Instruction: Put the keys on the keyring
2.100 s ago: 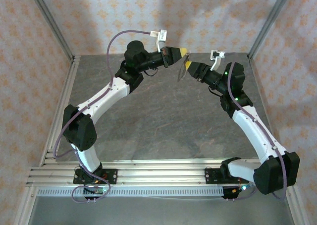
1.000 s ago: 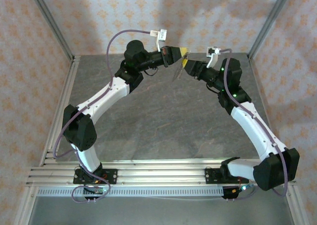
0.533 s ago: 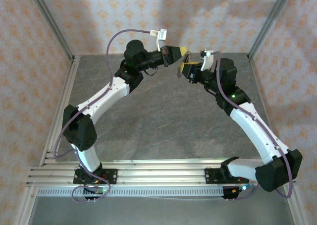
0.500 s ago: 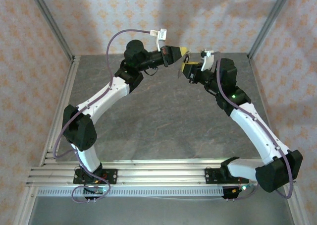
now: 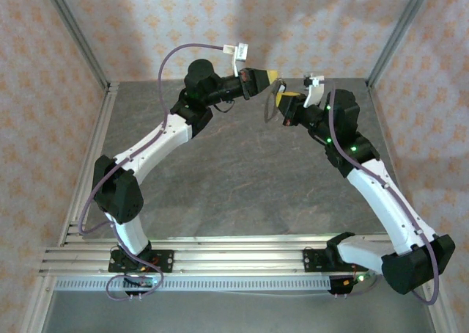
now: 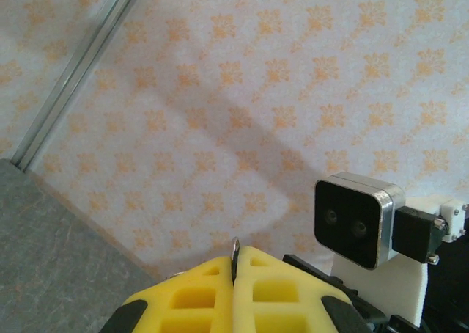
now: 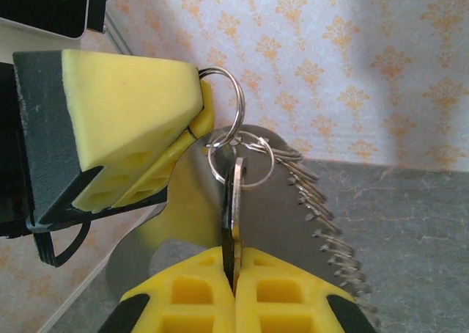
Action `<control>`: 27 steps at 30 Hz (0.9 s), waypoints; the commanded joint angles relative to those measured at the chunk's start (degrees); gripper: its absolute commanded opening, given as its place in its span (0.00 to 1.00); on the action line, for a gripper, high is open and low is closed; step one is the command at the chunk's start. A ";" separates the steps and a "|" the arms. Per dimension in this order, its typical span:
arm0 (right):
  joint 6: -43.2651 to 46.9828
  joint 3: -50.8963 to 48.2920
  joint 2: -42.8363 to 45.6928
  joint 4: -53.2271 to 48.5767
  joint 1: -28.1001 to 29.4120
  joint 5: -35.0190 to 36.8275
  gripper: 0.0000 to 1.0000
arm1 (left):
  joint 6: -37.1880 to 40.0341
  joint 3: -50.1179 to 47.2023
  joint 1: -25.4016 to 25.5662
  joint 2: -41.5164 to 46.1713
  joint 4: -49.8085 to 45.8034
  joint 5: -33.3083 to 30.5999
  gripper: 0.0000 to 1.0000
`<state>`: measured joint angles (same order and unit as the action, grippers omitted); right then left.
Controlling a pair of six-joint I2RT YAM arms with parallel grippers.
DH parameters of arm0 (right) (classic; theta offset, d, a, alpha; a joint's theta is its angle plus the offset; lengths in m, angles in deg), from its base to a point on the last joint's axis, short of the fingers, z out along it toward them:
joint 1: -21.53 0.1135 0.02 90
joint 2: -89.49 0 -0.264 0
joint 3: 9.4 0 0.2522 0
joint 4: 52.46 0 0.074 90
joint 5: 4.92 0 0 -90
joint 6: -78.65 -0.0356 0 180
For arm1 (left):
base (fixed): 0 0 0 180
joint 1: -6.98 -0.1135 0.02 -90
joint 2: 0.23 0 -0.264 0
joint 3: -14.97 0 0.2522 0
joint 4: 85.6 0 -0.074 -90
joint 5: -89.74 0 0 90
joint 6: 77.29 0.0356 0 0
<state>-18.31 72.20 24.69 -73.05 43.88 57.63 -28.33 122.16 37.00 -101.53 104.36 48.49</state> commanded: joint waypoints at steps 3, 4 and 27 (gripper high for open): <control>2.51 3.01 0.35 -3.17 0.11 -2.84 0.00 | 5.08 2.88 1.12 1.52 -3.28 -0.85 0.00; 2.69 3.57 0.07 -3.81 0.09 -3.05 0.00 | 5.79 3.06 1.34 1.53 -4.12 -0.85 0.00; 5.38 5.11 1.33 -8.51 -4.71 0.56 0.00 | 9.86 2.80 1.79 2.56 -8.46 -0.76 0.00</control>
<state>-13.57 75.63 24.41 -81.77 39.90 57.46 -19.91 123.58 38.51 -101.53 94.72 47.45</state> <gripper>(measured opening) 0.046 0.047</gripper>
